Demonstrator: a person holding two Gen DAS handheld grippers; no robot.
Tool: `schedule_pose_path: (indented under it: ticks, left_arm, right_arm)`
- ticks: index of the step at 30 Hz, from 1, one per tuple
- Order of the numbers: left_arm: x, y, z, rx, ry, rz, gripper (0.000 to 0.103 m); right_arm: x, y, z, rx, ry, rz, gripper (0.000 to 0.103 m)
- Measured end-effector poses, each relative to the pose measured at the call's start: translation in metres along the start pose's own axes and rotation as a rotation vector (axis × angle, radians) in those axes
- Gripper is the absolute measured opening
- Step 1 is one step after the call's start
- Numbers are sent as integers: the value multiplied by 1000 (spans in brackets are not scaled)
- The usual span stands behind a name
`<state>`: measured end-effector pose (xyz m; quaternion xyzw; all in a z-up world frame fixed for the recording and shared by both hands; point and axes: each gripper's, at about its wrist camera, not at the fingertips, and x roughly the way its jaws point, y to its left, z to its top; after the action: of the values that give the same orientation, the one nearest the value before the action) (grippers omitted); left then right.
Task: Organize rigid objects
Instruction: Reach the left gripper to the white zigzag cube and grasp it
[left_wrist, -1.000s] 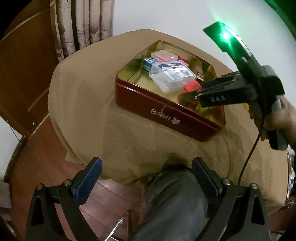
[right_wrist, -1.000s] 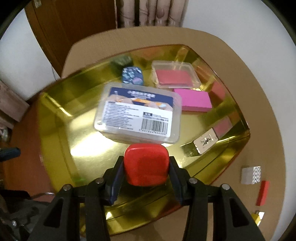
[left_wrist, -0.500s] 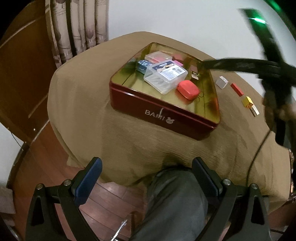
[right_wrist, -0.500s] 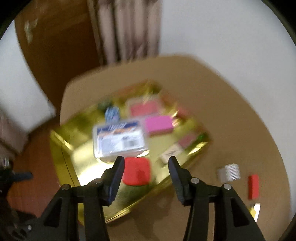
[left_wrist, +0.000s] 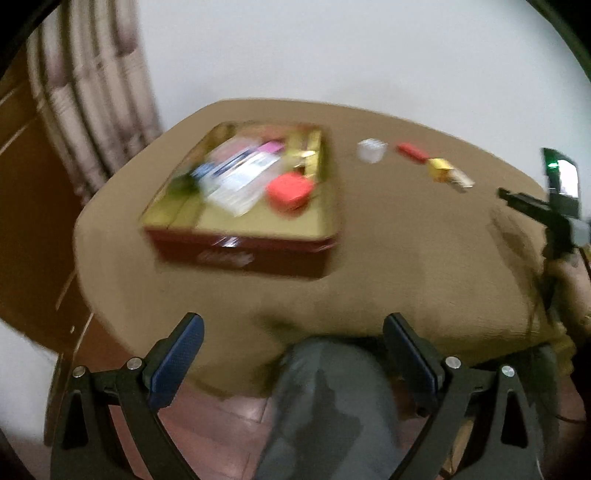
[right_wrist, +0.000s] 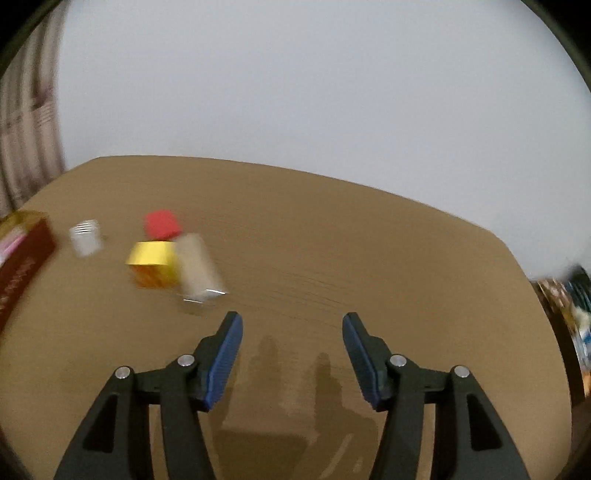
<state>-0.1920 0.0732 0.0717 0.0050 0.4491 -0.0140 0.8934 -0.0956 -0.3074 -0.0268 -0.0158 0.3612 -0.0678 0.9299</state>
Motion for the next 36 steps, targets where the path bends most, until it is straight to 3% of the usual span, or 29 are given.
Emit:
schedule_pose_path:
  ticks: [3,6,9,11,17,20,25,32,36]
  left_arm:
    - [-5,-29,27,74,-39,-36,96]
    - [2,-58,61,127,-51,-66,96]
    - [23,-84,102,137,-18,-114,96]
    - [41,-93,124,119,5,-147,96]
    - [114,-109,195,-7,85,-91,96]
    - [158,-106,218,-111,163,-68,96]
    - [203,-99,231,-225,241,-7,96]
    - [231,-87,238,-302,257,62,94]
    - [244,-85,239,-343,280,49,92]
  right_arm:
    - [4,-20,-3,35,-14,-38,58]
    - [7,-30,-5,68,-11,-23,58]
    - [5,-36,-5,103,-35,2,60]
    - [4,-40,-6,125,-36,8,66]
    - [5,-59,-9,205,-51,80,68]
    - [0,-71,-18,232,-55,130,68]
    - [3,-76,-20,267,-80,186,68]
    - [-6,-86,-23,284,-99,230,69]
    - [-8,-89,-24,296,-108,245,69]
